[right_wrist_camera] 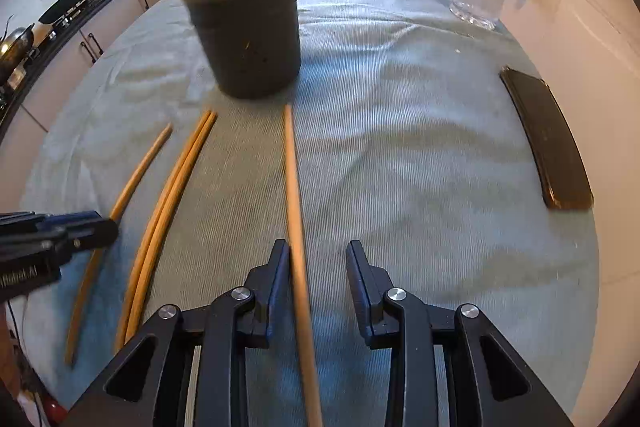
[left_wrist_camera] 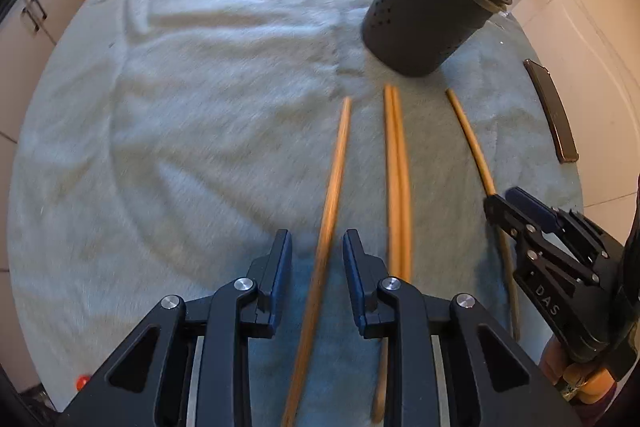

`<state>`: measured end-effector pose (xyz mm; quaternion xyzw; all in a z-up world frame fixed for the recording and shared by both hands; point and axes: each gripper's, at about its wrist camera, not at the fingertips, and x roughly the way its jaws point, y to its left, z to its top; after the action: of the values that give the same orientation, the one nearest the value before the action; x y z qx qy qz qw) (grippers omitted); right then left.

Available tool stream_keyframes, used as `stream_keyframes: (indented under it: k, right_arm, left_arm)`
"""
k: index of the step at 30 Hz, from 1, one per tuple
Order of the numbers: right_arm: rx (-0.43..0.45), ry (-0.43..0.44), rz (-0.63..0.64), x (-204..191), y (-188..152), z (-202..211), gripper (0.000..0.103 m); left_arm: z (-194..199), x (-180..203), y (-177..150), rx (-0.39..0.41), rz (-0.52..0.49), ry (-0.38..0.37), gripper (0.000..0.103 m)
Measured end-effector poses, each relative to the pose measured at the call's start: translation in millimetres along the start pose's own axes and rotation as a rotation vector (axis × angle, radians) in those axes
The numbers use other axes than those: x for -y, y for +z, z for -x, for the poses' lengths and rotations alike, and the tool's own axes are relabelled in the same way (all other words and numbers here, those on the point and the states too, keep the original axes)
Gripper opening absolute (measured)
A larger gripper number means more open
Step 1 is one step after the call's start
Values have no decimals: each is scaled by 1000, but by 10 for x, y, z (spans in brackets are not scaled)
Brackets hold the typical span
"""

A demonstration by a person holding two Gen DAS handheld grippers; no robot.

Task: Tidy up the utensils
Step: 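Grasp a chopstick with the left tool while the right tool grasps another, then lift both chopsticks upright and carry them over the black cup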

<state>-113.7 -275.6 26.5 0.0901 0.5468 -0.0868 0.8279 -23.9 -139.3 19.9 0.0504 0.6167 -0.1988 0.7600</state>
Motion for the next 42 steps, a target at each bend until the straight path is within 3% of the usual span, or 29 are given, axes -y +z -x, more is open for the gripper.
stream_keyframes:
  k: [4,11,12,13,15,23,26,29,32,39,42]
  right_arm:
    - [4,-15,12,-30,231,-105,22]
    - [24,-36,-18,-77,551,-256,19]
    - [31,-36,-19,-76,542,-245,7]
    - [37,-34,-17,-84,544,-239,7]
    - [40,-10,-35,-55,520,-211,7]
    - [199,89,-82,52,302,575,7]
    - [267,97,-70,20,168,965,7]
    - [286,99,-42,3,96,1185,7]
    - [259,82,-24,-30,7,1232,7]
    - [204,60,-32,20,-48,1049,7]
    - [200,72,-25,36,-42,1027,7]
  left_arm:
    - [-48,24,201,6,10,3,25]
    - [-66,8,328,32,6,-11,25]
    - [-68,32,322,40,-14,-4,15]
    - [-81,46,341,44,-23,-15,5]
    - [-24,11,304,56,-14,-50,0]
    - [659,-36,-21,220,-44,-78,0]
    - [859,33,-115,272,-81,-50,0]
    - [797,111,-101,253,-107,-26,3]
    - [599,120,-134,210,-129,-9,25]
    - [71,111,9,98,-145,38,25]
    - [7,182,103,101,-162,67,26]
